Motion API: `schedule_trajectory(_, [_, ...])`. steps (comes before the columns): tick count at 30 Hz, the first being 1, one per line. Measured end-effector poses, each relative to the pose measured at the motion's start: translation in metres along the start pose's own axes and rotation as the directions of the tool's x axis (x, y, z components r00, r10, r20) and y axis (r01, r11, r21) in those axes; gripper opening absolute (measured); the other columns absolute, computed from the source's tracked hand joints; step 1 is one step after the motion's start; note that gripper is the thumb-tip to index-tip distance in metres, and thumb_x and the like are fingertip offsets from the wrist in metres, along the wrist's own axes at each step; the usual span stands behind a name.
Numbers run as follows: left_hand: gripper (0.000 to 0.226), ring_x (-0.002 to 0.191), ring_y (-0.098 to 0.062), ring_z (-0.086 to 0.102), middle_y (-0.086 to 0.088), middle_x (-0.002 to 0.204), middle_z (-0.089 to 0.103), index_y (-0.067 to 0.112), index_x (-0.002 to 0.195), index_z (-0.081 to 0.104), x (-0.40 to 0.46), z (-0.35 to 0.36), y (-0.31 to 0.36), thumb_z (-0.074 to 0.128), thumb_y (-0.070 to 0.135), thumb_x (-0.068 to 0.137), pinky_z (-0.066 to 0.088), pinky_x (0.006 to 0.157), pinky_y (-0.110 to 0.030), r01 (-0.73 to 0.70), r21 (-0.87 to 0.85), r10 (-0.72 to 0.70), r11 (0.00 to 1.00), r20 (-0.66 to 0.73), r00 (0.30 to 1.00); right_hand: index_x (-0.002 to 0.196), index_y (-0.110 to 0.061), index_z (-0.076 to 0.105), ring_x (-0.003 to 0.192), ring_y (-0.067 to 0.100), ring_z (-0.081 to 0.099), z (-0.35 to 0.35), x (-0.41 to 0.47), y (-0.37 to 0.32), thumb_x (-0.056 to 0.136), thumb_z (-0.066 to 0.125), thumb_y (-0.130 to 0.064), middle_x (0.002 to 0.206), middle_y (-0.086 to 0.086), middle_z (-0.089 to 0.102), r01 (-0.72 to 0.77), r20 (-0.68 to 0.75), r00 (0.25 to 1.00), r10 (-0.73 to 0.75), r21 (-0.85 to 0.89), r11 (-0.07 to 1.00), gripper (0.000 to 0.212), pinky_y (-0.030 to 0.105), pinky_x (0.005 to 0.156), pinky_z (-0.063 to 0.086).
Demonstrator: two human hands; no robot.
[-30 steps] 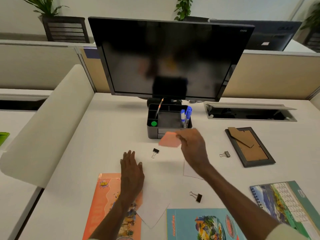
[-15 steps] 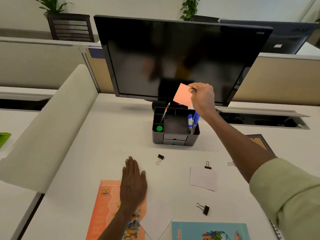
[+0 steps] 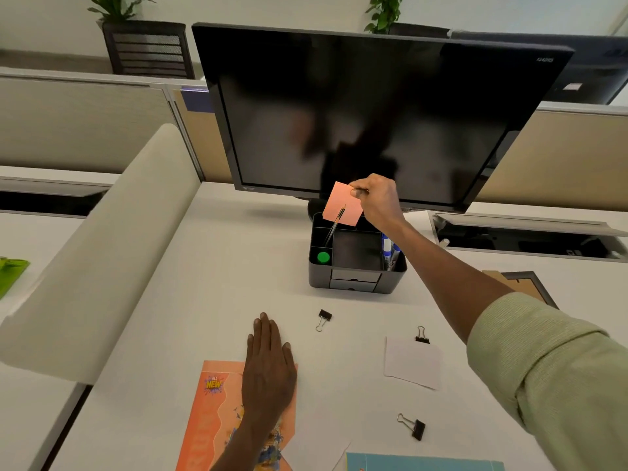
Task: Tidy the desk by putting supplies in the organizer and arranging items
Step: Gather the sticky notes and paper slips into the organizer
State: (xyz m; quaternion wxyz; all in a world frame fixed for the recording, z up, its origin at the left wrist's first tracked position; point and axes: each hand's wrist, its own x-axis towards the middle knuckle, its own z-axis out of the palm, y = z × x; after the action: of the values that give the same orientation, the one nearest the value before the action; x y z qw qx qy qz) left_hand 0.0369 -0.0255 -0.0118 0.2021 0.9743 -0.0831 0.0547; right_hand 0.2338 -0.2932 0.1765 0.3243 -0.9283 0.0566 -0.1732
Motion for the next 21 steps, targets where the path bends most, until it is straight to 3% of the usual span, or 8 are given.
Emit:
schedule_trajectory(4, [0.057,0.146,-0.031,0.026,-0.019,0.156,0.028,-0.005,0.145,0.035,0.000,-0.003,0.002,0.023,0.028,0.100,0.018,0.120,-0.038,0.006,-0.011,-0.006,1.000,-0.007,1.000,0.114,-0.005,0.070,0.096,0.012,0.055,0.011,0.001,0.008,0.094,0.059,-0.012,0.108,0.010,0.066,-0.016,0.012,1.000,0.016,0.015,1.000,0.024,0.008,0.071,0.037])
schedule_trajectory(11, [0.057,0.146,-0.029,0.026,-0.017,0.156,0.028,-0.004,0.145,0.035,-0.001,-0.004,0.004,0.024,0.029,0.100,0.024,0.119,-0.041,0.014,-0.035,-0.015,0.999,-0.029,0.999,0.110,-0.004,0.071,0.096,0.014,0.060,0.020,0.002,0.015,0.090,0.064,-0.010,0.105,0.009,0.069,-0.008,0.068,0.998,0.006,0.032,0.999,0.022,0.025,0.087,0.051])
schedule_trajectory(16, [0.058,0.146,-0.029,0.026,-0.016,0.156,0.028,-0.003,0.146,0.034,0.000,-0.004,0.004,0.024,0.030,0.100,0.024,0.118,-0.041,0.020,-0.035,-0.021,0.999,-0.028,0.999,0.100,-0.009,0.068,0.089,0.011,0.063,0.030,0.002,0.021,0.088,0.066,-0.007,0.098,0.005,0.067,-0.050,0.184,0.982,0.047,0.016,0.999,0.012,0.015,0.072,0.048])
schedule_trajectory(21, [0.057,0.147,-0.027,0.024,-0.015,0.157,0.028,-0.003,0.146,0.035,-0.001,-0.003,0.003,0.027,0.029,0.099,0.020,0.120,-0.039,0.030,-0.039,-0.031,0.999,-0.026,0.999,0.091,-0.016,0.064,0.085,0.013,0.066,0.035,0.005,0.025,0.085,0.071,-0.013,0.089,0.001,0.065,-0.062,0.280,0.956,0.083,-0.081,0.995,0.010,0.027,0.078,0.055])
